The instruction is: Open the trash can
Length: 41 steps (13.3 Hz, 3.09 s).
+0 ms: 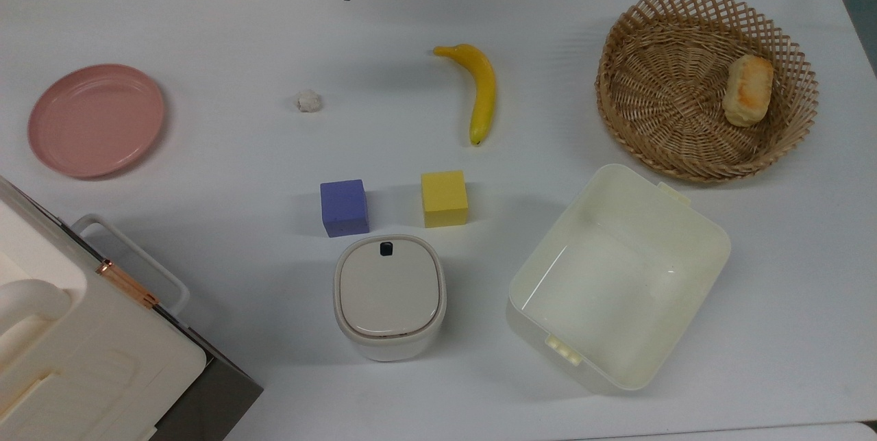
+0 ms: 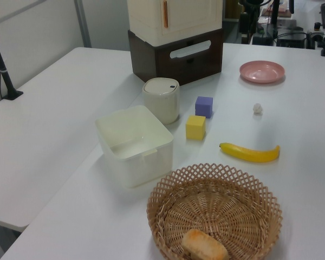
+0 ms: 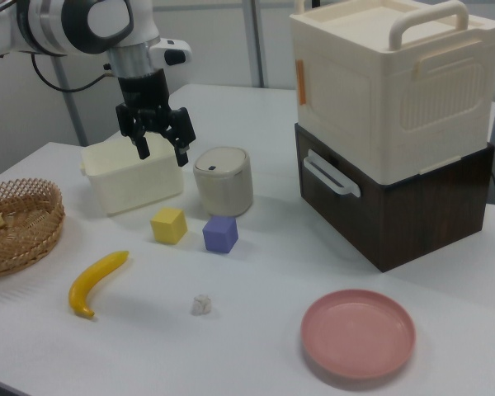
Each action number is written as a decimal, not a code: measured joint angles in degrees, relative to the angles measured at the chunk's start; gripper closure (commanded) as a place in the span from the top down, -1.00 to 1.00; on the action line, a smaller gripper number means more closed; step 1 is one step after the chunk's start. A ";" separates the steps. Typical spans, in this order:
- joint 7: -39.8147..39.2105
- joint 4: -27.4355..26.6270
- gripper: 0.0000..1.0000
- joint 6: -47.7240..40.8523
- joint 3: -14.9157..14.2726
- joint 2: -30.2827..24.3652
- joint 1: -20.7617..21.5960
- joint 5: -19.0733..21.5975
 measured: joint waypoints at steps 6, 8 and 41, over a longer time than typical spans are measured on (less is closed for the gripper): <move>0.00 0.00 1.00 0.00 0.00 0.00 0.00 0.00; 0.00 0.00 1.00 0.00 0.00 0.00 0.00 0.00; -4.25 0.10 -1.00 3.51 0.20 1.18 0.06 0.04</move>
